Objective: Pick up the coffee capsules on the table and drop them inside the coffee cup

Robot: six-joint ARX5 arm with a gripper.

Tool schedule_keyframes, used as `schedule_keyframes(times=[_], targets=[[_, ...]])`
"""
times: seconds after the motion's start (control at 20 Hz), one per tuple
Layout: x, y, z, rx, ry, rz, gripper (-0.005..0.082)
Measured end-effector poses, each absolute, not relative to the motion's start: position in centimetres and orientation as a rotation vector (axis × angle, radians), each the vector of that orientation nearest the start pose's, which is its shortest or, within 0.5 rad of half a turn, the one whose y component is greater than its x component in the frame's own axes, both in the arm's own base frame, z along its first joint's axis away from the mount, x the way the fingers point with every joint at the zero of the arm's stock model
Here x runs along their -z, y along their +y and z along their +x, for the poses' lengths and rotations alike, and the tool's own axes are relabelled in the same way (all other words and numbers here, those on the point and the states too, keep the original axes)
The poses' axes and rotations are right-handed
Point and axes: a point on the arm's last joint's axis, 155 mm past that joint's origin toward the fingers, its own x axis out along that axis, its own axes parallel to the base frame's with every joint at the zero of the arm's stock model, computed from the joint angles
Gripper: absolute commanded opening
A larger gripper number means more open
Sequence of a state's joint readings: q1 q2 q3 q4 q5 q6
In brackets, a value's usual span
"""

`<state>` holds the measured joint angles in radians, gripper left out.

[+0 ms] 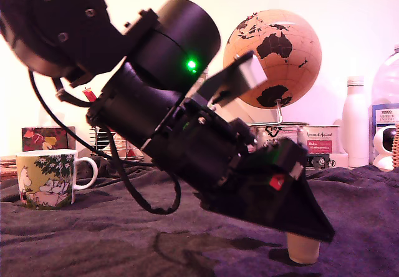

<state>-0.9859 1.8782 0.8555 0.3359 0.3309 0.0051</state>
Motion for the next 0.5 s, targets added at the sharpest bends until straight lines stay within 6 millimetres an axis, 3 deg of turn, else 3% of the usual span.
schedule_keyframes(times=[0.15,0.5], targets=[[-2.28,-42.36,20.61,1.268,0.693,0.249,0.0562],[-1.71,-41.92,20.74,1.247,0.708,0.273,0.0345]])
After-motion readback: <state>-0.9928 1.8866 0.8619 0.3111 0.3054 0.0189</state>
